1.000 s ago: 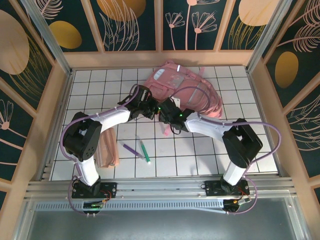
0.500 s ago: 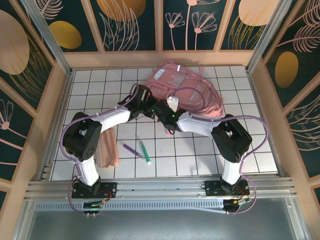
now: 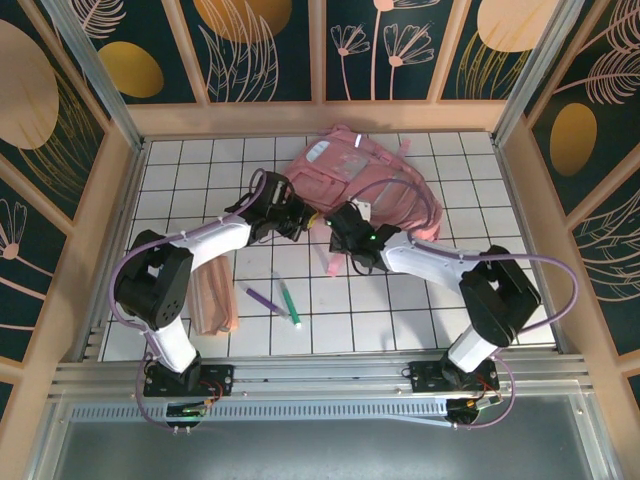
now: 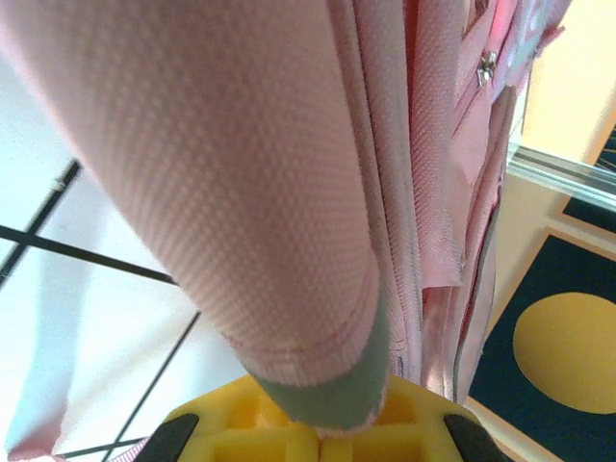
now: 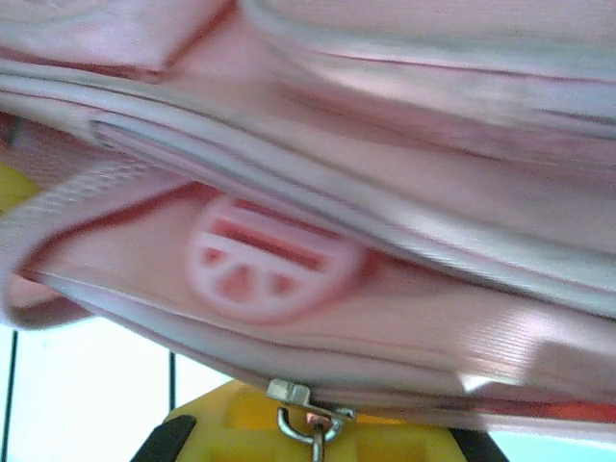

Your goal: Pack the student bag

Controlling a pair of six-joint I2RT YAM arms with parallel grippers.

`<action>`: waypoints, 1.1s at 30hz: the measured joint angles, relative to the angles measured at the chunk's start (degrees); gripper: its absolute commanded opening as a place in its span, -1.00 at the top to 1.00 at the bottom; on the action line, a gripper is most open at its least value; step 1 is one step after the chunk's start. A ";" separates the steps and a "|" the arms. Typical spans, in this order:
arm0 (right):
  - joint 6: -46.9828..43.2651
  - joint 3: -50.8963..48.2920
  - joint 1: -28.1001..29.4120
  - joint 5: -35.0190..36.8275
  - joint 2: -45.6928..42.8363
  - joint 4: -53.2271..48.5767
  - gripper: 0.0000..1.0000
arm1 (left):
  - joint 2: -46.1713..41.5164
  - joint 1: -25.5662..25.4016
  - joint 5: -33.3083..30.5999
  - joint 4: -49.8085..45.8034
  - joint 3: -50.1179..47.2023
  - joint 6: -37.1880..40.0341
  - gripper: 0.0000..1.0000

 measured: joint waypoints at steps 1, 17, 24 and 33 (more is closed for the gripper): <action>-0.15 -0.94 -0.81 -1.11 -1.05 -0.48 1.00 | 0.00 0.44 0.13 -0.13 -0.15 0.39 1.00; -8.13 -10.16 -14.99 -23.61 -12.61 -4.20 1.00 | -0.42 4.68 2.08 -0.52 -1.77 6.93 1.00; -15.04 -12.66 -19.15 -34.05 -17.11 -4.63 1.00 | 1.51 11.19 2.23 -5.53 2.01 24.44 0.97; -19.54 -12.96 -18.73 -43.39 -17.29 -4.59 1.00 | 11.82 13.27 -1.14 -15.50 20.00 49.83 -0.24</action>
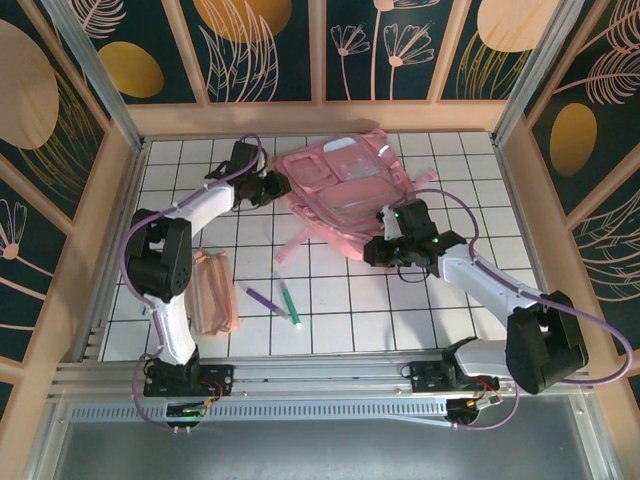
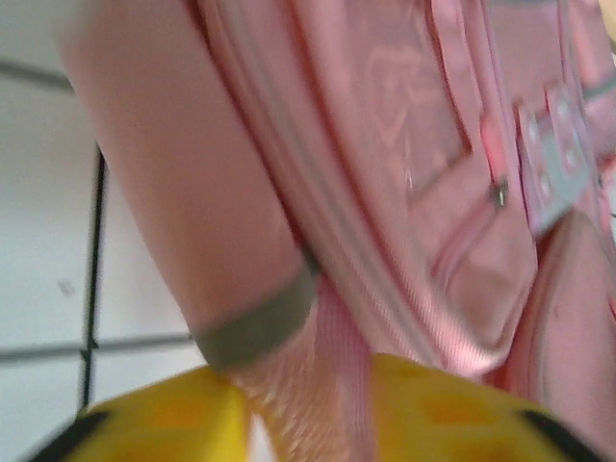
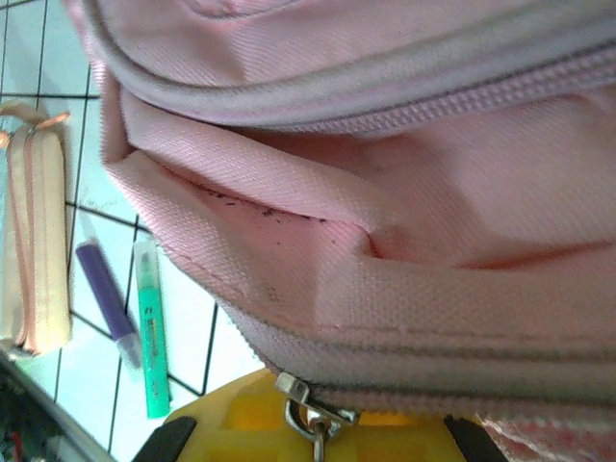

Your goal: Pack the student bag

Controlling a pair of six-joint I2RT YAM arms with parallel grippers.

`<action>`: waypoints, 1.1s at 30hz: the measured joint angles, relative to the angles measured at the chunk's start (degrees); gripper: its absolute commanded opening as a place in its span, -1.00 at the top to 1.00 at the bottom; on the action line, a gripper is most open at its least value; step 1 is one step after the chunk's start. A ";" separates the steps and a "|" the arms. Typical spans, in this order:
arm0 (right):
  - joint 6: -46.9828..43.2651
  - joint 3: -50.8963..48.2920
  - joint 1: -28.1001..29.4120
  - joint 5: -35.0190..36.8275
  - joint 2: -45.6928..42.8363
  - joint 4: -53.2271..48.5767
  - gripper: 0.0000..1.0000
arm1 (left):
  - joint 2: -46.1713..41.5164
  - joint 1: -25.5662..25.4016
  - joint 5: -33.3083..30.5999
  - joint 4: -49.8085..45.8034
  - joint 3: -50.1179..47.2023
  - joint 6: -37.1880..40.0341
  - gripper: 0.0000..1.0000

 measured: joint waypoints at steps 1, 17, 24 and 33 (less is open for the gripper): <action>-0.55 0.13 0.39 -1.44 0.96 0.04 1.00 | 1.36 0.96 -0.13 -1.25 2.36 0.98 -0.28; -1.88 10.45 10.23 -11.63 18.45 4.83 1.00 | -13.84 -6.99 -0.81 -4.59 -23.19 -19.08 -0.49; -3.37 12.22 11.30 -12.07 22.86 4.81 1.00 | -17.53 -13.29 -6.05 -0.83 -25.38 -31.15 -0.41; -3.10 13.97 13.14 -11.47 23.98 7.28 1.00 | -18.80 -19.50 -10.23 7.74 -28.00 -42.23 0.08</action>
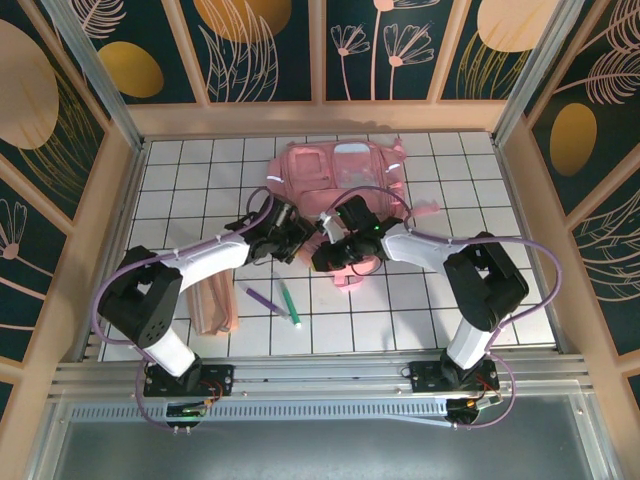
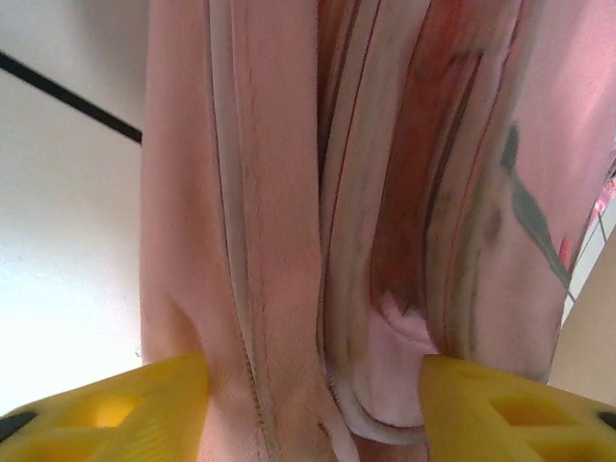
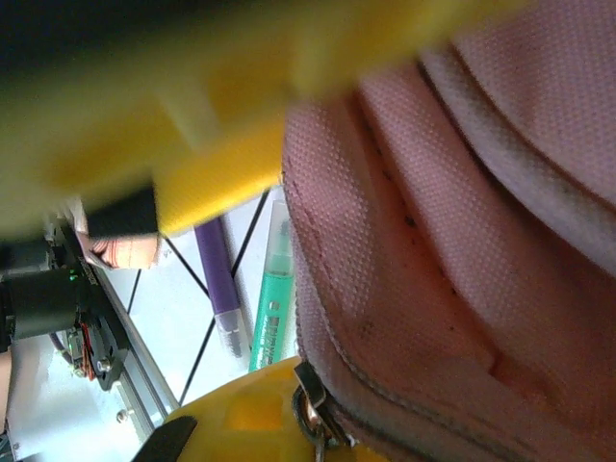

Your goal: Pack the student bag

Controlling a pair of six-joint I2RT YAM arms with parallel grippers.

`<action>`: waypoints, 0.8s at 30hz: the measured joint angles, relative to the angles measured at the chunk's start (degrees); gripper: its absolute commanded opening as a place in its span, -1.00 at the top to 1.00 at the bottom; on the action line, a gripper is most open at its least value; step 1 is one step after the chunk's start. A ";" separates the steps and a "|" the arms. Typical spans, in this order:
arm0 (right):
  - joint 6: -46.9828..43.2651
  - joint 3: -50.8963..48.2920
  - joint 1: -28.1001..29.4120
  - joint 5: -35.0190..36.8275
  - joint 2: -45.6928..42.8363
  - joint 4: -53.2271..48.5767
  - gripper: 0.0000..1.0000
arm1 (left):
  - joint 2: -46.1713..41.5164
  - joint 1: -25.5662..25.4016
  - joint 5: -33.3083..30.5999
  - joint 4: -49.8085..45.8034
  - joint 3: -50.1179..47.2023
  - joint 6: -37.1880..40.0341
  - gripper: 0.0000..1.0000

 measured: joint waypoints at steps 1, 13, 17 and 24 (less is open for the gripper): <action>0.04 0.00 0.15 0.09 0.04 0.24 1.00 | 0.00 -0.20 -0.35 0.52 -0.70 -0.90 0.24; 0.46 0.00 1.57 6.14 0.02 0.94 1.00 | 0.33 -0.57 -3.56 0.04 -0.50 0.96 1.00; 0.74 0.57 1.66 9.27 -0.20 -0.57 1.00 | 0.76 -0.15 -3.63 -0.74 0.85 4.98 1.00; 1.27 -0.37 -0.59 11.43 -3.43 -2.75 1.00 | 0.76 4.44 -0.04 -1.66 2.32 15.69 1.00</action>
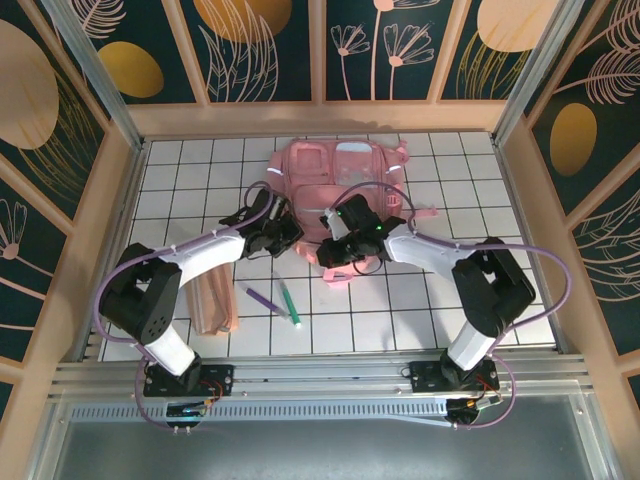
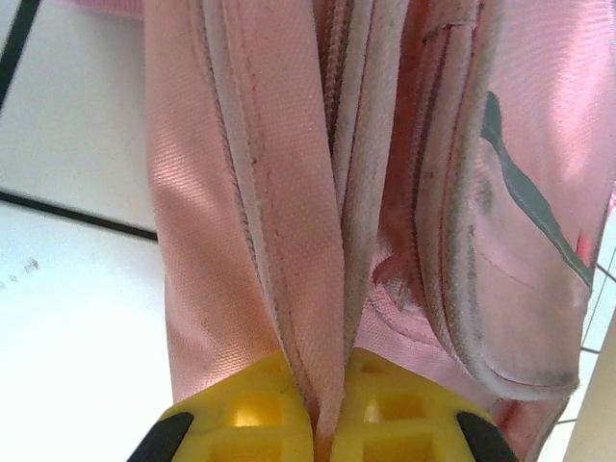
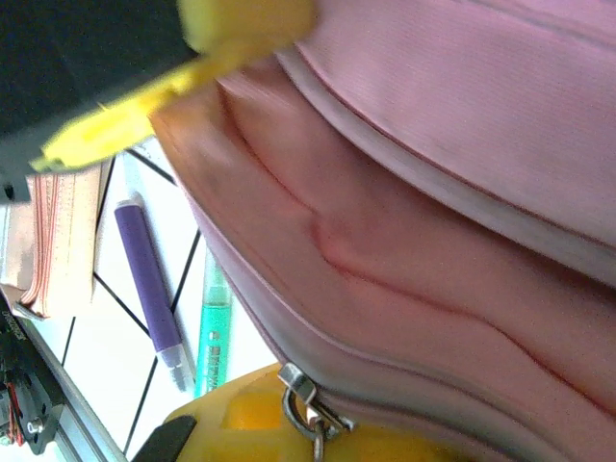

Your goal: Pack the student bag

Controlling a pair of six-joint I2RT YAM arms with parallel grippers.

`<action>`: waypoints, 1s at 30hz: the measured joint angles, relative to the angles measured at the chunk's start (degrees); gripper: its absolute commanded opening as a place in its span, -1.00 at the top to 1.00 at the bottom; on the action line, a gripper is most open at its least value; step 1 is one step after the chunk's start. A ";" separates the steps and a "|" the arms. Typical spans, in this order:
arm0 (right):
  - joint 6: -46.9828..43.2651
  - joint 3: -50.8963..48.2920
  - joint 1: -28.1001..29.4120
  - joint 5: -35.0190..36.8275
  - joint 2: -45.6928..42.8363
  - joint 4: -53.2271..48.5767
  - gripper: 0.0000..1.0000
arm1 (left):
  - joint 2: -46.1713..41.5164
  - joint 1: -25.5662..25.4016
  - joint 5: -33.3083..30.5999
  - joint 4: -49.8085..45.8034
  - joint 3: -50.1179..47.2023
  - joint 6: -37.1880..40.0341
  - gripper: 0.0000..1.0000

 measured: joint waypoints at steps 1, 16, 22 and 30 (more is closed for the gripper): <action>0.00 -0.48 -0.68 -0.15 -0.59 -0.15 1.00 | 0.00 0.28 -0.09 -0.52 0.55 1.40 1.00; -1.49 -7.50 -6.34 -0.81 -3.63 0.00 1.00 | 5.35 7.10 2.56 -6.12 7.72 20.52 0.81; -1.16 -8.39 -5.66 0.15 -3.98 0.92 1.00 | 18.05 11.52 7.39 -13.55 23.91 26.73 -0.08; 2.86 -3.91 0.46 -1.25 1.07 2.95 1.00 | 13.55 13.03 8.83 -12.83 17.62 20.50 -0.30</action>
